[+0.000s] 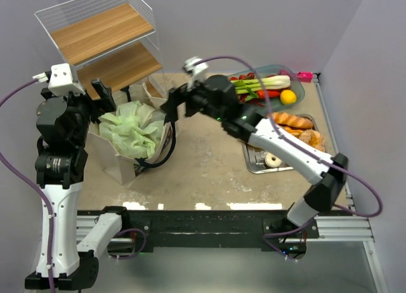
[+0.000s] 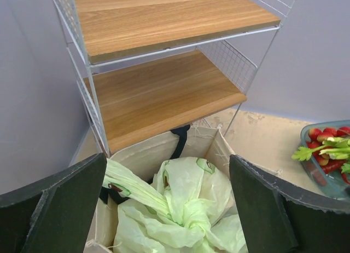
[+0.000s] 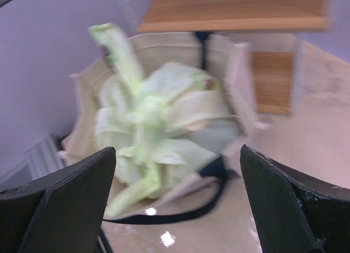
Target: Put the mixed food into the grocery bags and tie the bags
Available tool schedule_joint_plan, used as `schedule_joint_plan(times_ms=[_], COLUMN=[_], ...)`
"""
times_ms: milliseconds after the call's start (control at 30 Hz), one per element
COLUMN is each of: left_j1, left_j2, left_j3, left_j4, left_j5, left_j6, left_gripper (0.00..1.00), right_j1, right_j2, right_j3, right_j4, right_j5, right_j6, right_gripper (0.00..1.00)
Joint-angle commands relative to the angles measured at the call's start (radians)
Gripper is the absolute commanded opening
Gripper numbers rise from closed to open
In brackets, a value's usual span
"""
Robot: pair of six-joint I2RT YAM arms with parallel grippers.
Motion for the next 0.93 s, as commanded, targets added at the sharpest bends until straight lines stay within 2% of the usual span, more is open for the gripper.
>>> schedule_joint_plan(times_ms=[0, 33, 167, 300, 500, 900], left_j1=[-0.003, -0.003, -0.003, -0.003, -0.003, -0.003], left_j2=[-0.025, -0.033, -0.063, -0.077, -0.103, -0.131], left_j3=[-0.012, -0.024, -0.035, -0.029, -0.043, -0.086], left_j4=[0.048, 0.059, 0.053, 0.03, -0.004, 0.005], left_j5=[0.101, 0.106, 0.115, 0.115, 0.112, 0.103], left_j6=[0.077, 0.079, 0.07, 0.053, 0.008, -0.005], left_gripper=[1.0, 1.0, 1.0, 1.0, 1.0, 1.0], right_j1=[-0.171, -0.229, -0.335, -0.36, -0.361, -0.361], right_j2=[-0.128, -0.196, -0.414, -0.612, -0.827, -0.873], right_j3=[-0.17, -0.204, -0.409, -0.544, -0.706, -0.738], right_j4=[-0.03, -0.046, -0.033, -0.012, 0.046, 0.036], right_j5=[0.068, 0.091, 0.189, 0.37, 0.477, 0.499], right_j6=[0.142, 0.154, 0.164, 0.116, 0.07, 0.053], right_gripper=[0.99, 0.99, 0.99, 0.99, 0.99, 0.99])
